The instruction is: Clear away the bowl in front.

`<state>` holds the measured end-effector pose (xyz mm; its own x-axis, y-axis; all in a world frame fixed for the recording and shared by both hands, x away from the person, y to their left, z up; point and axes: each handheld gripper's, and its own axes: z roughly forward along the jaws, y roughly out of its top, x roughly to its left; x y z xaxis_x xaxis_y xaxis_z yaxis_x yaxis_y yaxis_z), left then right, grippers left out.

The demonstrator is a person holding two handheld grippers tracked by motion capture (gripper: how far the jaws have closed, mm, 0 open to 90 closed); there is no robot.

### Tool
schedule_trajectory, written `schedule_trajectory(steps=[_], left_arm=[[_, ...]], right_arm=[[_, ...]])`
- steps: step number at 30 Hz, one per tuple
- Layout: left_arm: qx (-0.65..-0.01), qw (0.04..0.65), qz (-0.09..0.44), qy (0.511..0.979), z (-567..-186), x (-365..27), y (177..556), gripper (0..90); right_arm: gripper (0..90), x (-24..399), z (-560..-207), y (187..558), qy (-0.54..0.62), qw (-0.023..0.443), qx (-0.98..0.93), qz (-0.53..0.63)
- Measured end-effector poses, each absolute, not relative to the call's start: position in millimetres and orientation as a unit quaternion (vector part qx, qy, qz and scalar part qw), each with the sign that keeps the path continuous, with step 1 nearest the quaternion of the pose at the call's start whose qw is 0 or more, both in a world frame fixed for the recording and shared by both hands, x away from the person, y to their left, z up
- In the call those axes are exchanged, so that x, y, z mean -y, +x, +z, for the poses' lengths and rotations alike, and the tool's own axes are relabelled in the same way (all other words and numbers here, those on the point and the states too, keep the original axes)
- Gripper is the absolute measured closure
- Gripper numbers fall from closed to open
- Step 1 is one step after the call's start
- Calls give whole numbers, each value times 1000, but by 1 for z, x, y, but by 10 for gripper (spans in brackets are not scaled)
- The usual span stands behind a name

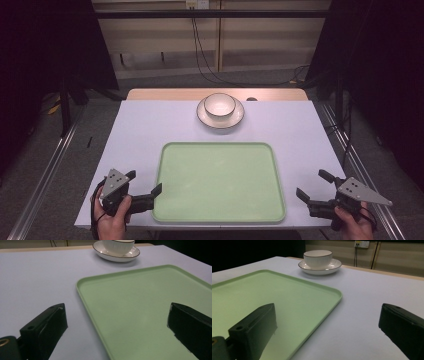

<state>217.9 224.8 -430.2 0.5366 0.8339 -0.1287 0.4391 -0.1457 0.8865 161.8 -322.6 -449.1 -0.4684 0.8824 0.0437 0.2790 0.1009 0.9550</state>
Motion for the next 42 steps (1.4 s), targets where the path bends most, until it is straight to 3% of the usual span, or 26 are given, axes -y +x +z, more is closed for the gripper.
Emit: schedule_trajectory(steps=[24,42], left_arm=[[-411,515,180,731,-426,-205,214,30],[-369,494,168,769,-427,-158,249,31]], right_arm=[[4,319,-449,163,414,285,-686,527],[6,318,-449,161,408,283,-687,531]])
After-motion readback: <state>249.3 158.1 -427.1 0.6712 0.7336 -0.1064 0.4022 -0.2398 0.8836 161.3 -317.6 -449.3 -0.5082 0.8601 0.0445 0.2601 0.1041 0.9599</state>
